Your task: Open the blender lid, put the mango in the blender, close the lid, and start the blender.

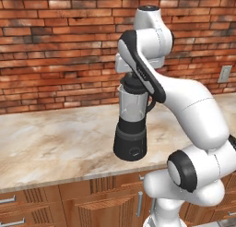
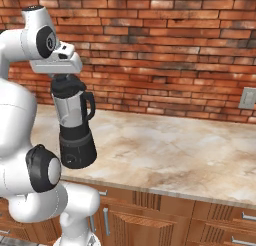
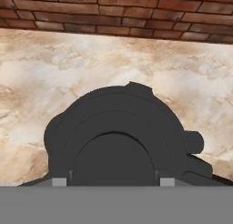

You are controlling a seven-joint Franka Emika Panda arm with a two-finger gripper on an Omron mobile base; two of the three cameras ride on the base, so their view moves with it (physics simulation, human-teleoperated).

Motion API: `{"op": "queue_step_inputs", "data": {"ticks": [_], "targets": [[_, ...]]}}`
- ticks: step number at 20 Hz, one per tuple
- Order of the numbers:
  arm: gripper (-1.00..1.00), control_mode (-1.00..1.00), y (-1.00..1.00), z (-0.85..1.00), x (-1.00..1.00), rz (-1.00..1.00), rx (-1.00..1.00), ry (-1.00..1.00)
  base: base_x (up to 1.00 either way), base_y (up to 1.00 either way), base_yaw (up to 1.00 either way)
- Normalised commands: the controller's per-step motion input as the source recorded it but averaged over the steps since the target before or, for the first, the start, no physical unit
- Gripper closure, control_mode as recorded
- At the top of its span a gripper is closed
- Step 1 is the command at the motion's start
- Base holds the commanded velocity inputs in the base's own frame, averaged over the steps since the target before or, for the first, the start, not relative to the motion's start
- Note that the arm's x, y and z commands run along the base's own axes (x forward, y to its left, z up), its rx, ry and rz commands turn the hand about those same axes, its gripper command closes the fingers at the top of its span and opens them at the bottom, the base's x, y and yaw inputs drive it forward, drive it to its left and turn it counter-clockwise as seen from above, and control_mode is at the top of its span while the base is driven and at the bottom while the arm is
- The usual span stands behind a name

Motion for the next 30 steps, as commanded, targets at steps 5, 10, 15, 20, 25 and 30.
{"op": "queue_step_inputs", "data": {"ticks": [5,10,15,20,25,30], "targets": [[1.0,-1.0,0.0,-0.28,0.11,0.02,0.01,0.13,0.0,0.0,0.0],[1.0,-1.0,0.0,-0.43,0.27,0.17,0.0,0.05,0.0,0.0,0.0],[1.0,-1.0,0.0,-0.54,0.0,0.24,0.01,0.0,0.0,0.0,0.0],[1.0,-1.0,0.0,-0.5,0.0,0.21,0.02,-0.07,0.0,0.0,0.0],[1.0,-1.0,0.0,-0.54,-0.04,0.17,0.06,-0.16,0.0,0.0,0.0],[-1.0,-1.0,0.0,-0.35,-0.01,0.02,0.02,-0.16,0.0,0.0,0.0]]}}
